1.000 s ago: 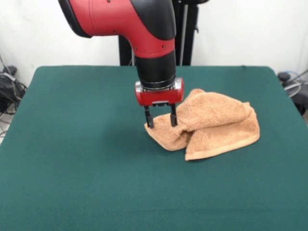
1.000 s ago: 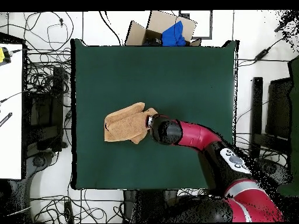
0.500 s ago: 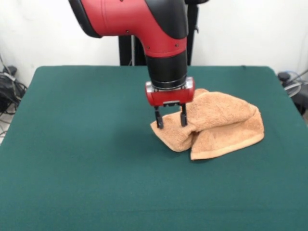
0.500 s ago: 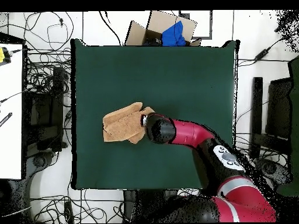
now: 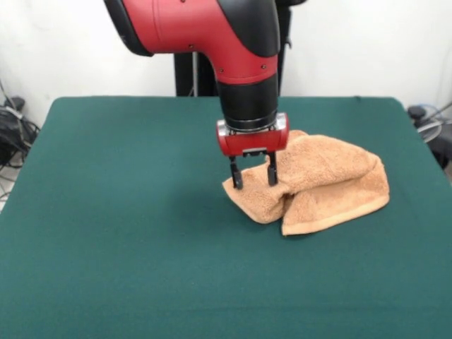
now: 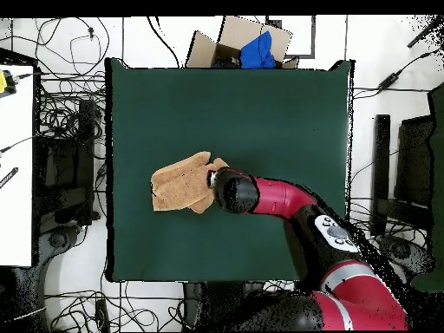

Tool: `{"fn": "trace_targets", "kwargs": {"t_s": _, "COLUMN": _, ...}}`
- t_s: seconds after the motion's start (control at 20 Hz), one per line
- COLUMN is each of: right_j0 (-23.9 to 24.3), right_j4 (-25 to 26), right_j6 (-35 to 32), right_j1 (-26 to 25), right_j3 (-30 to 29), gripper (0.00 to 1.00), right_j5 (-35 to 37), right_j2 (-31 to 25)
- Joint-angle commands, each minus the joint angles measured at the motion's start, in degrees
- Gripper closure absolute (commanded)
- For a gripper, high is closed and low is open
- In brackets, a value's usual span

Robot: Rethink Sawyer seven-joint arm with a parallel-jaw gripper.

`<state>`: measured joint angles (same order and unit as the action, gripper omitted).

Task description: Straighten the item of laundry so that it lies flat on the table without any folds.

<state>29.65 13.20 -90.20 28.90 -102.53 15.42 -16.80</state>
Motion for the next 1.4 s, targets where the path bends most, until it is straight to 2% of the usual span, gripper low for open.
{"fn": "trace_targets", "kwargs": {"t_s": 0.05, "right_j0": 2.23, "right_j4": -1.83, "right_j6": -6.23, "right_j1": -2.65, "right_j3": 1.05, "gripper": 0.0, "right_j5": -1.55, "right_j2": -6.17}}
{"fn": "trace_targets", "kwargs": {"t_s": 0.95, "right_j0": 6.56, "right_j4": -2.93, "right_j6": -7.66, "right_j1": -4.2, "right_j3": -0.9, "gripper": 0.0, "right_j5": -1.97, "right_j2": -12.52}}
{"fn": "trace_targets", "kwargs": {"t_s": 1.15, "right_j0": 5.98, "right_j4": -3.77, "right_j6": -8.45, "right_j1": -2.16, "right_j3": -1.64, "gripper": 0.0, "right_j5": -0.71, "right_j2": -12.94}}
{"fn": "trace_targets", "kwargs": {"t_s": 1.4, "right_j0": 0.88, "right_j4": -5.28, "right_j6": -10.33, "right_j1": 4.02, "right_j3": -1.16, "gripper": 0.0, "right_j5": 5.08, "right_j2": -7.88}}
